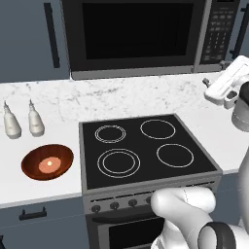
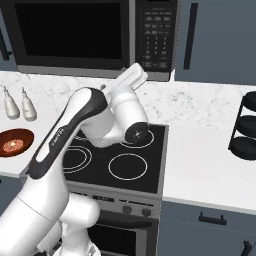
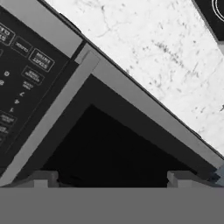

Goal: Open the microwave, place the bowl with waffle inside the microwave, then close the microwave door and turn it on.

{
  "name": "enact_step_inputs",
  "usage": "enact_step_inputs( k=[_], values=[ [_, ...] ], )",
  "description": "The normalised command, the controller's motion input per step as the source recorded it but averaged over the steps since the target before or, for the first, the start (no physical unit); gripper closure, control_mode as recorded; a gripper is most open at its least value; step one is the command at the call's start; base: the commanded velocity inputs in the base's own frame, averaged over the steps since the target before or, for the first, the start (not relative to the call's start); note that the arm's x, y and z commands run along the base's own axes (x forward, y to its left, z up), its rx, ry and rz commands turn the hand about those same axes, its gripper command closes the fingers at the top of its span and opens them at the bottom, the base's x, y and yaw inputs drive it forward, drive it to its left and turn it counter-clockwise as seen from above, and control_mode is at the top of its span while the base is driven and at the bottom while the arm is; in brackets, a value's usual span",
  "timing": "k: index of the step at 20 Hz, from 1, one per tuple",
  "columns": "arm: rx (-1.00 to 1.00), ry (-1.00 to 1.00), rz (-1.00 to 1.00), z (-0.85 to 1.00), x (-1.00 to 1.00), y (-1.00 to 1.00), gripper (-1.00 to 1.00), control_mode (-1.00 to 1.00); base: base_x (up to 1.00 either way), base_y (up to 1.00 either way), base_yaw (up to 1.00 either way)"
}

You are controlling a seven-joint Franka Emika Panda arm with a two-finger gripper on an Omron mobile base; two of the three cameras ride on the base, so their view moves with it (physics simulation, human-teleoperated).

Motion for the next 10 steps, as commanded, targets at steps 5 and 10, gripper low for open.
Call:
enact_step_inputs(
  k=[5,10],
  values=[
    [0.18,0.09,-0.06,0.10,0.13,-0.27,-1.00,-1.00,0.00,0.00,0.00],
    [0.12,0.02,0.00,0.11,0.39,-0.13,-1.00,-1.00,0.00,0.00,0.00]
  ],
)
